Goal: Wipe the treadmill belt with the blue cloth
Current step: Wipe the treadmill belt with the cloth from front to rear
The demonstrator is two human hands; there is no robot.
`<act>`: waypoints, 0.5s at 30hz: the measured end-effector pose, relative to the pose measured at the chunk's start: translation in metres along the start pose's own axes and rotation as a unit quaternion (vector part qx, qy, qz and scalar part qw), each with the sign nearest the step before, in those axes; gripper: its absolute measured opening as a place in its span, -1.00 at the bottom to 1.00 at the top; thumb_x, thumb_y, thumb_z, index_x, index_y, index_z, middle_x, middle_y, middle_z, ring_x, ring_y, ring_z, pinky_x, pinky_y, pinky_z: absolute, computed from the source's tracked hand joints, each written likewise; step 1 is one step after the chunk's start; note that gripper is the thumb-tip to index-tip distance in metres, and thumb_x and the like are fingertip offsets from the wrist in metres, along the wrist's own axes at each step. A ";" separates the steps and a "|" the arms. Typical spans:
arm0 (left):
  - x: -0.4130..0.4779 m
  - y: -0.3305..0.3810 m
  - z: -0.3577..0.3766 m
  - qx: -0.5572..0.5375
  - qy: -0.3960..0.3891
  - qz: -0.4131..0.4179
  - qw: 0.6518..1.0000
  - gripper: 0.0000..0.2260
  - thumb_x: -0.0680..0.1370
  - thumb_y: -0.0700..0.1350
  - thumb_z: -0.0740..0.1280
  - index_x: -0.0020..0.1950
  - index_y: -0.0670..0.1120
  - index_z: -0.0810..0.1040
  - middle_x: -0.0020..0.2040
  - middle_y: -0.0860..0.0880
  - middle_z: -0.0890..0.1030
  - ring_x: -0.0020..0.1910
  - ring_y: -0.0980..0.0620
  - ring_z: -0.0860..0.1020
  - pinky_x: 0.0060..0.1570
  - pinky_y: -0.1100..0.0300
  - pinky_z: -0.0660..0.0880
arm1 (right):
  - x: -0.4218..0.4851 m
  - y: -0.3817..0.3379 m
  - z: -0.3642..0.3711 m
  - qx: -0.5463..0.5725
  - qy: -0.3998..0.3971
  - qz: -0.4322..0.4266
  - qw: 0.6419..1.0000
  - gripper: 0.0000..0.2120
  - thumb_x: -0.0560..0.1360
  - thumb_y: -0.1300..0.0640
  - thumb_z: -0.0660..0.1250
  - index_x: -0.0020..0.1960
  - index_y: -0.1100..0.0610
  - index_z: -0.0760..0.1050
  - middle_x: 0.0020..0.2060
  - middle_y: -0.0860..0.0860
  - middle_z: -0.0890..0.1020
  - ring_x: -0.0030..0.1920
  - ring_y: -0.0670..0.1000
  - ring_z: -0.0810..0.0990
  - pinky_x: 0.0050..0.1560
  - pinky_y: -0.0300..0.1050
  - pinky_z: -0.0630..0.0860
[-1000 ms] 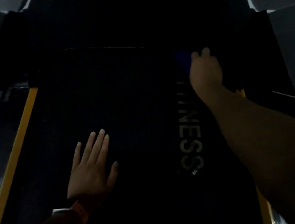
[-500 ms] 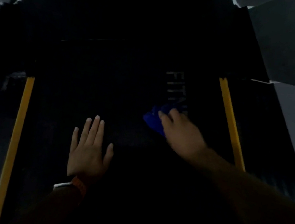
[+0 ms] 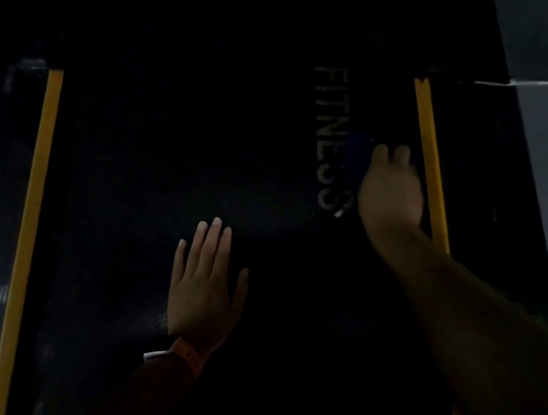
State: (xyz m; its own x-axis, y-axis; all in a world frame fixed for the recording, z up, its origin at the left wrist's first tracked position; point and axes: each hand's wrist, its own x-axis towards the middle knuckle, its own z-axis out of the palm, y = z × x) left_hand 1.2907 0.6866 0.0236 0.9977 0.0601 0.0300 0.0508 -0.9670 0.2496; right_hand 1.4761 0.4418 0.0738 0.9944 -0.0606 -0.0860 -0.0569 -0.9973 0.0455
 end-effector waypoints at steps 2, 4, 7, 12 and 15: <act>-0.001 -0.002 0.006 0.005 0.002 0.007 1.000 -0.41 0.66 0.13 0.12 0.61 -0.17 0.28 0.65 -0.13 0.21 0.66 -0.10 0.10 0.59 -0.21 0.09 | -0.037 -0.042 0.006 0.032 -0.013 -0.058 0.998 -0.61 0.48 0.23 0.20 0.30 0.21 0.34 0.19 0.26 0.44 -0.02 0.24 0.56 -0.20 0.03 0.54; -0.002 -0.003 0.008 0.011 -0.004 0.009 1.000 -0.40 0.66 0.13 0.12 0.62 -0.17 0.27 0.66 -0.12 0.19 0.67 -0.09 0.08 0.60 -0.20 0.08 | -0.071 -0.062 0.005 0.031 -0.033 -0.200 0.979 -0.58 0.45 0.20 0.20 0.31 0.21 0.39 0.09 0.24 0.49 -0.14 0.24 0.57 -0.32 0.02 0.53; -0.001 -0.003 0.006 0.014 -0.014 0.003 1.000 -0.40 0.66 0.15 0.10 0.63 -0.14 0.24 0.67 -0.10 0.17 0.67 -0.06 0.04 0.61 -0.18 0.03 | -0.037 -0.013 0.006 -0.002 -0.037 -0.225 0.974 -0.61 0.52 0.22 0.21 0.34 0.19 0.35 0.13 0.22 0.47 -0.11 0.24 0.57 -0.26 0.07 0.57; -0.002 -0.004 0.007 0.024 -0.024 -0.001 0.999 -0.39 0.67 0.17 0.07 0.63 -0.14 0.21 0.67 -0.10 0.15 0.67 -0.07 0.04 0.61 -0.21 0.05 | -0.034 -0.012 0.008 0.036 0.010 -0.017 0.999 -0.65 0.53 0.24 0.23 0.30 0.19 0.33 0.23 0.22 0.42 0.05 0.21 0.54 -0.10 0.05 0.56; -0.001 -0.003 0.006 0.028 -0.030 -0.011 0.999 -0.38 0.65 0.19 0.05 0.63 -0.12 0.20 0.66 -0.09 0.15 0.67 -0.05 0.05 0.61 -0.20 0.05 | -0.076 -0.031 0.005 0.042 -0.057 -0.212 0.975 -0.55 0.49 0.18 0.35 0.34 0.11 0.32 0.19 0.15 0.44 0.03 0.19 0.56 -0.13 0.02 0.53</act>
State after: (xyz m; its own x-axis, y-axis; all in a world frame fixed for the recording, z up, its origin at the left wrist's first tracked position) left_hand 1.2896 0.6880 0.0174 0.9971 0.0676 -0.0337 0.0729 -0.9781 0.1948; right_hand 1.4018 0.4771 0.0744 0.9142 0.3577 -0.1906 0.3446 -0.9335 -0.0991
